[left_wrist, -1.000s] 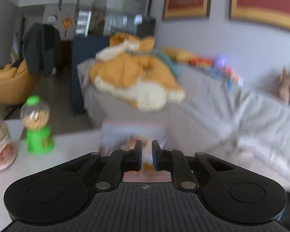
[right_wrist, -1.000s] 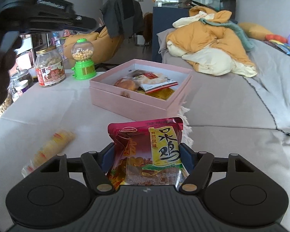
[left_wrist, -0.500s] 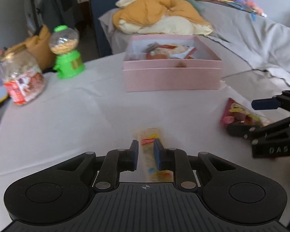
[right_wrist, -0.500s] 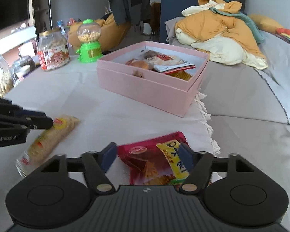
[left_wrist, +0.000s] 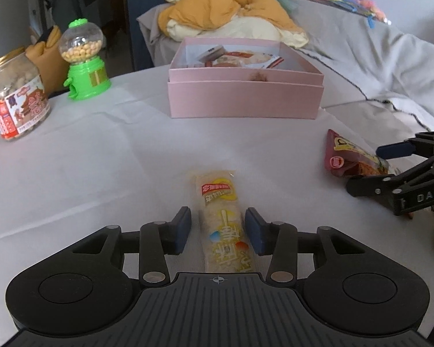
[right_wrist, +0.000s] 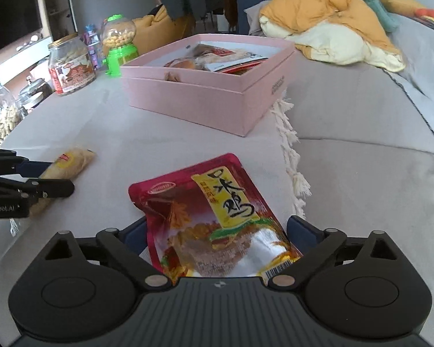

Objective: Organize snacks

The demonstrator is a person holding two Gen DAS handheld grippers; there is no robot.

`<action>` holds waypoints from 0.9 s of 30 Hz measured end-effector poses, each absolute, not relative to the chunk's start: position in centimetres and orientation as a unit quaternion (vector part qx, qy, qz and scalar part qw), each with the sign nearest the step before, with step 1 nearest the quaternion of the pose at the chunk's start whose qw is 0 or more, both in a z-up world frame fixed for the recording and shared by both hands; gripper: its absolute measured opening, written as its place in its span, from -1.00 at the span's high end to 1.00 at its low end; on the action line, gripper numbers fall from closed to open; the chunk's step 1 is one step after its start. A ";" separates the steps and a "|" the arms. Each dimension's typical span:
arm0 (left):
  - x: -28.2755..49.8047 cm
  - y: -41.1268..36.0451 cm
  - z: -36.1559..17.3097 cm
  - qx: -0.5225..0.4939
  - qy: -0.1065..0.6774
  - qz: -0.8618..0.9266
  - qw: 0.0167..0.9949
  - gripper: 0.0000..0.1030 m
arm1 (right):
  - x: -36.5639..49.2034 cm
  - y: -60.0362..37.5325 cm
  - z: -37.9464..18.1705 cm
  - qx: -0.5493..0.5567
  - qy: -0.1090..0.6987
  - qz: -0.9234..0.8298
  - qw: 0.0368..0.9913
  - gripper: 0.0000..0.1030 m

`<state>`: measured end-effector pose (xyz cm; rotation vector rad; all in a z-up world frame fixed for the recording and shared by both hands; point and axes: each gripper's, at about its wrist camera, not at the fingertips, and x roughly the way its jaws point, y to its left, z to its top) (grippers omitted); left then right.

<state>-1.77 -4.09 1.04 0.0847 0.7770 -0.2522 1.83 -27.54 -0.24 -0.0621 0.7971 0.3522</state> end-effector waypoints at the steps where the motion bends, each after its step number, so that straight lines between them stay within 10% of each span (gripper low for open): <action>1: -1.8 -4.0 1.0 0.036 0.375 -0.122 0.918 0.09 | 1.9 -27.3 -0.3 -0.037 0.384 0.173 0.906 -0.85; 6: -2.1 -4.2 0.9 0.036 0.368 -0.118 0.922 0.09 | 2.5 -27.3 0.8 -0.033 0.383 0.170 0.907 -0.42; 21: -2.5 -3.8 1.7 0.007 0.356 -0.137 0.924 0.35 | -1.4 -26.7 5.2 -0.030 0.321 0.187 0.928 -0.37; 27: 1.4 -6.5 9.6 0.009 0.232 -0.191 0.954 0.35 | -1.7 -26.6 5.4 -0.047 0.314 0.180 0.931 -0.37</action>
